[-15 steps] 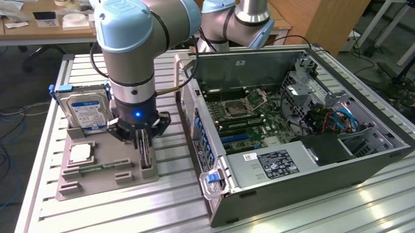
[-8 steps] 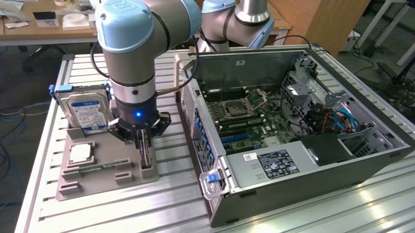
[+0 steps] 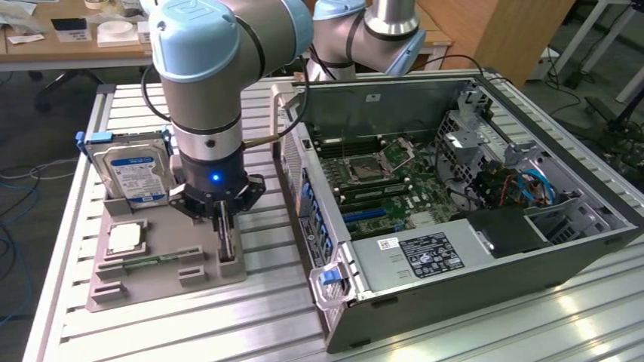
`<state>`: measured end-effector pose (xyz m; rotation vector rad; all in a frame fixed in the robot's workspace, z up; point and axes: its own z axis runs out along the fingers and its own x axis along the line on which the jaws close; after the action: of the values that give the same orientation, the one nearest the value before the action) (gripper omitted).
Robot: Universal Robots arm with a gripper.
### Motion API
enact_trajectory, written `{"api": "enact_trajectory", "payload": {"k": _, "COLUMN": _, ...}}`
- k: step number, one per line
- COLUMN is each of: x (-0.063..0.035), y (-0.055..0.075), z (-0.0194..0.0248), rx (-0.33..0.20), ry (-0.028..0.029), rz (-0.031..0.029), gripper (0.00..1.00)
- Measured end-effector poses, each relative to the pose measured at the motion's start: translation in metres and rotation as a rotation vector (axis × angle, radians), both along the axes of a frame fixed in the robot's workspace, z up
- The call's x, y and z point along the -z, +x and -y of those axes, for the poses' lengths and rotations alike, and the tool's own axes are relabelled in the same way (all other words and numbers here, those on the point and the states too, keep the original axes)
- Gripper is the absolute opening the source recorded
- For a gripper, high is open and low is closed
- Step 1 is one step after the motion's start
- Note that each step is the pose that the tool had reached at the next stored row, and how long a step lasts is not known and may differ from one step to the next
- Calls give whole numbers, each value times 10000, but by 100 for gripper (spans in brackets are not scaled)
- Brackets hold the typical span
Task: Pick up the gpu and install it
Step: 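Pick up the gpu and move the gpu toward the slot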
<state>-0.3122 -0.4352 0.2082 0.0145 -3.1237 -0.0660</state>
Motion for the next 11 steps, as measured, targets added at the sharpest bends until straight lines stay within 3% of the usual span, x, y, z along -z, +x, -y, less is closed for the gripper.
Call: {"api": "enact_trajectory", "payload": {"k": 11, "x": 0, "y": 1, "z": 0, "rx": 0, "ry": 0, "rz": 0, "gripper": 28}}
